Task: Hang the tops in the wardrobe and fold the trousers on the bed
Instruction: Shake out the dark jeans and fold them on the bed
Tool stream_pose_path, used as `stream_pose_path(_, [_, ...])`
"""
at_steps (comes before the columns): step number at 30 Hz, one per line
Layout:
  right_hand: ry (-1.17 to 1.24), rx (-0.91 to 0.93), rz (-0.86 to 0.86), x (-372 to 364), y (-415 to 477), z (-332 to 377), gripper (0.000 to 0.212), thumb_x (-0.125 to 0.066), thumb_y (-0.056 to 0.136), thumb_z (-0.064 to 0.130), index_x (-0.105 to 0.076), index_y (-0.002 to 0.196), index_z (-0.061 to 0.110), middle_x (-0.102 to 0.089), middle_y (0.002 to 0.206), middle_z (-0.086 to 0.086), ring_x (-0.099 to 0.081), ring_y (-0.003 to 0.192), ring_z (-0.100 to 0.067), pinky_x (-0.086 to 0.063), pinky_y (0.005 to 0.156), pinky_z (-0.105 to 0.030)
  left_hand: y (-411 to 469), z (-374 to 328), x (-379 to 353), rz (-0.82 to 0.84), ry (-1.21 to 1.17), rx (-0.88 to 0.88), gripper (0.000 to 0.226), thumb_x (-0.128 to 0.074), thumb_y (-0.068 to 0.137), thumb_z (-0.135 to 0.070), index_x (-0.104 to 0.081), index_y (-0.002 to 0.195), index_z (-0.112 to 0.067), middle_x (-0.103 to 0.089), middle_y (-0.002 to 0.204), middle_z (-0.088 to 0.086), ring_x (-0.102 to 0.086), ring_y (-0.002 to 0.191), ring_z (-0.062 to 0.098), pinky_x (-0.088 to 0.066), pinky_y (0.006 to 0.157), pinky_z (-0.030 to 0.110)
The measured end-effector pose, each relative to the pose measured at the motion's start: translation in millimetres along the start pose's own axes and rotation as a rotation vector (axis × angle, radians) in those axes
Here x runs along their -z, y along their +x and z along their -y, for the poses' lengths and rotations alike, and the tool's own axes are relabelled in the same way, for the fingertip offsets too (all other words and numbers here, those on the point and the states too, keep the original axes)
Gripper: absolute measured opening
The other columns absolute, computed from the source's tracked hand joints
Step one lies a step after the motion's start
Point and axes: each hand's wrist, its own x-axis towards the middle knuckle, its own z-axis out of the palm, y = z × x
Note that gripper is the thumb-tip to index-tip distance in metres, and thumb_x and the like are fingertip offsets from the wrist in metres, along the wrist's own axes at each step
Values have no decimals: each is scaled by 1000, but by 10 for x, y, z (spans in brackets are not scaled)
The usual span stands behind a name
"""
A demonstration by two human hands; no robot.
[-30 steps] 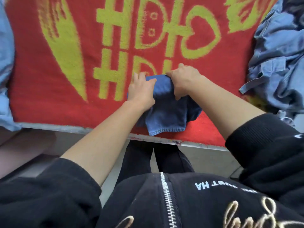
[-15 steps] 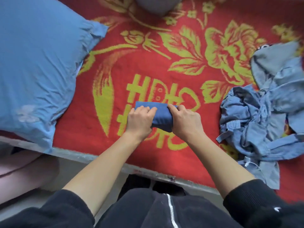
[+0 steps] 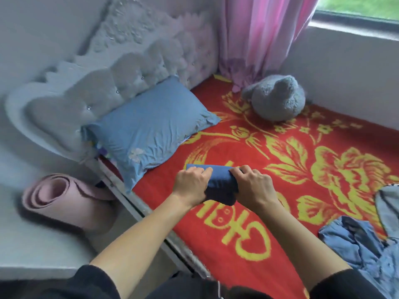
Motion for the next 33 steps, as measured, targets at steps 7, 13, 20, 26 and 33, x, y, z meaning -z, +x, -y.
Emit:
stream_pose_path(7, [141, 389, 46, 183, -184, 1020, 39, -59, 75, 35, -50, 110, 22, -61, 104, -2, -67, 91, -31, -34, 60, -33, -1301, 352, 423, 159, 108, 401, 46, -60, 63, -17, -59, 108, -26, -71, 92, -2, -68, 90, 27, -51, 64, 33])
stream_pose_path(13, [157, 615, -62, 624, -212, 1986, 37, -58, 81, 33, -46, 114, 22, -59, 108, -1, -67, 93, -28, -35, 62, -34, -2148, 795, 1008, 109, 217, 633, 43, -64, 60, -16, -65, 101, -25, -72, 87, -1, -69, 79, 27, -51, 59, 33])
stream_pose_path(20, [144, 792, -187, 1040, -477, 3171, 50, -66, 77, 49, -47, 115, 23, -60, 103, 4, -69, 88, -22, -37, 61, -33, -3197, 1361, 1537, 1, 308, 771, 47, -64, 65, -18, -64, 112, -25, -73, 93, -1, -69, 83, 28, -52, 64, 34])
stream_pose_path(26, [31, 916, -338, 1442, -1002, 4727, 41, -68, 78, 28, -55, 117, 22, -66, 96, 0, -70, 76, -25, -42, 53, -32, -4630, 1937, 2059, -36, 386, 888, 45, -61, 73, -19, -60, 117, -24, -72, 92, -1, -69, 82, 26, -49, 62, 34])
stream_pose_path(33, [78, 1166, -524, 2500, -1928, 7105, 39, -66, 85, 28, -45, 115, 19, -58, 99, -2, -67, 82, -27, -32, 53, -33, -6700, 2918, 3185, -79, 602, 1113, 47, -81, 48, -15, -67, 92, -22, -67, 65, -2, -66, 56, 25, -42, 43, 28])
